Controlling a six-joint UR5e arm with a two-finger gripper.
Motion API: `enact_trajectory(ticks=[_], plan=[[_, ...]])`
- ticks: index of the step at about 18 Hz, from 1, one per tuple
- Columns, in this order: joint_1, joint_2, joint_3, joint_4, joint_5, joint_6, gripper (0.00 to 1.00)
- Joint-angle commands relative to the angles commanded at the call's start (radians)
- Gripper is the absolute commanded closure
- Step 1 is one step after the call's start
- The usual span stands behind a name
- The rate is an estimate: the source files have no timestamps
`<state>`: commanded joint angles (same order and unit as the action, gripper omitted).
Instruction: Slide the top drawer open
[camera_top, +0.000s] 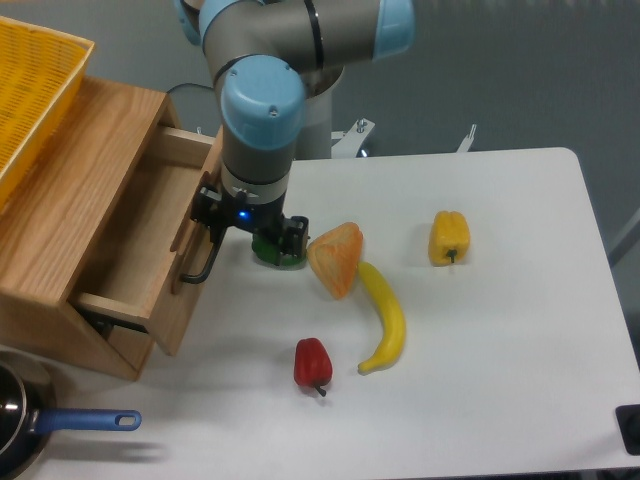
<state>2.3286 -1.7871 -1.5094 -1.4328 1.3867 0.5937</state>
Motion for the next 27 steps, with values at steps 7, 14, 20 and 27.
enact_trajectory(ticks=[7, 14, 20, 27], plan=[[0.041, -0.009, 0.002, 0.0, -0.005, 0.002, 0.0], [0.077, -0.011, 0.006, -0.002, -0.006, 0.023, 0.0], [0.094, -0.011, 0.011, -0.002, -0.012, 0.025, 0.0], [0.1, -0.009, 0.014, -0.002, -0.018, 0.025, 0.0]])
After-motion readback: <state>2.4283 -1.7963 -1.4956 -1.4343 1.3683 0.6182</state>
